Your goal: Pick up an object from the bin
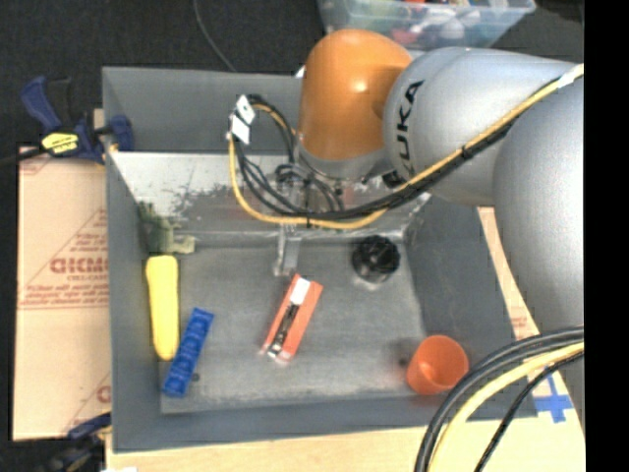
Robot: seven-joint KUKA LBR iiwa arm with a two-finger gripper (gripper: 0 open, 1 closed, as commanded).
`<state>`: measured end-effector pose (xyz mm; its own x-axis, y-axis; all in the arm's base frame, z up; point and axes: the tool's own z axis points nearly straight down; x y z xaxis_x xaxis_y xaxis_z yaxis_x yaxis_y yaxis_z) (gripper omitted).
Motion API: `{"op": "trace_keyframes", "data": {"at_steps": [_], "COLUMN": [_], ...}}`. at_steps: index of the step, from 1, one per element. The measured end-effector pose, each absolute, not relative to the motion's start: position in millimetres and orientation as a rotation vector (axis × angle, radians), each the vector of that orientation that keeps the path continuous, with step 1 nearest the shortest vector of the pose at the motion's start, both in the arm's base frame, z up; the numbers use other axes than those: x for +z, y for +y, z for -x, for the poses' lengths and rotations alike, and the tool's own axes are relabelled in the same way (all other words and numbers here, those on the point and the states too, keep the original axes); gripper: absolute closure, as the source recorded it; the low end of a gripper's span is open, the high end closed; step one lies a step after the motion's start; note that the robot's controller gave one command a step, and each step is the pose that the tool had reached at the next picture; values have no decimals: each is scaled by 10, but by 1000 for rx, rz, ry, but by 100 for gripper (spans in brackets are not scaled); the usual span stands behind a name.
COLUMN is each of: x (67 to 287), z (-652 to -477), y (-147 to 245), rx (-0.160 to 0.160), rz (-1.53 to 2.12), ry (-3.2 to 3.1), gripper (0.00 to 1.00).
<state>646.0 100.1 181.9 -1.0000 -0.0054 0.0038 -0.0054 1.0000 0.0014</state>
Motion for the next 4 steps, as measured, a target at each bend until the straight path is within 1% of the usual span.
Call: {"op": "trace_keyframes", "data": {"at_steps": [1, 2, 3, 4], "x": [1875, 837, 1352, 997], "z": [-6474, -6177, -6185, -5920], "y": [995, 471, 456, 622], "rx": [-4, 0, -1, -3], "rz": [-4, -856, -549, -1145], "ry": [-3146, -3029, -3109, -2926], "gripper": [0, 0, 0, 0]}}
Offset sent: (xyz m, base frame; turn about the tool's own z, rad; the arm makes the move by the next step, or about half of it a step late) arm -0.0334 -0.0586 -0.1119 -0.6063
